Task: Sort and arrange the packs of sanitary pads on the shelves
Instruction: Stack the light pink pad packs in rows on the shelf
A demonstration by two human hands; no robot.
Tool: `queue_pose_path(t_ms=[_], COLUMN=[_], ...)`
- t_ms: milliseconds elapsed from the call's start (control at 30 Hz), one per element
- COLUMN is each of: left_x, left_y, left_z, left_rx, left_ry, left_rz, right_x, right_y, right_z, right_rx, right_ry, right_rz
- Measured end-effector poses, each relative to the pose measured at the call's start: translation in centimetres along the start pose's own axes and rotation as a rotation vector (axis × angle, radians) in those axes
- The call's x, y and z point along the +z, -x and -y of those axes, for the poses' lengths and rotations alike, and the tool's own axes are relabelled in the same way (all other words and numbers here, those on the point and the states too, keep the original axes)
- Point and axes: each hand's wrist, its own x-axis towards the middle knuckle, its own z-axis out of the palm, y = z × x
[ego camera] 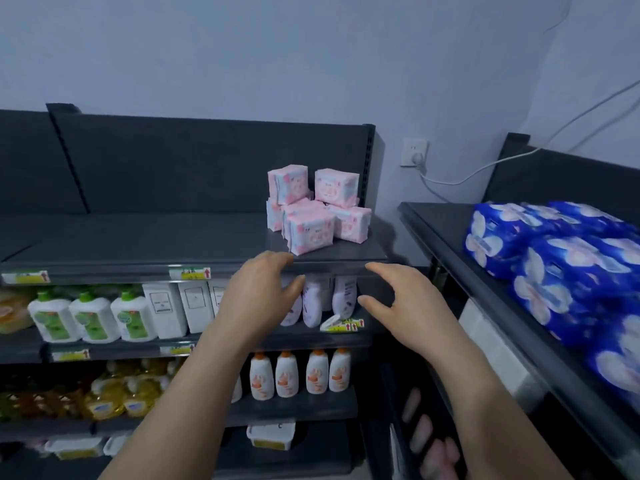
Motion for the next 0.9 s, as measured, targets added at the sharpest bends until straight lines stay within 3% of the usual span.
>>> queue_pose_path(t_ms=[500, 667, 900], left_x=[9.4, 13.3, 14.6], left_y=[-23.3, -26.0, -26.7], left_z=[8.1, 8.4, 8.7], left_rx=[0.138, 0.205, 0.144], left_ry=[-0.082, -0.137, 0.041], left_rz=[0.098, 0.185, 0.133], right_x=[6.6, 7.4, 8.1], right_y=[-19.5, -23.2, -29.0], right_z=[-4.3, -7.0, -8.9], right_rx=[0.153, 0.181, 0.114], right_ry=[0.018, 0.011, 0.041], right_rz=[-0.099, -0.132, -0.101])
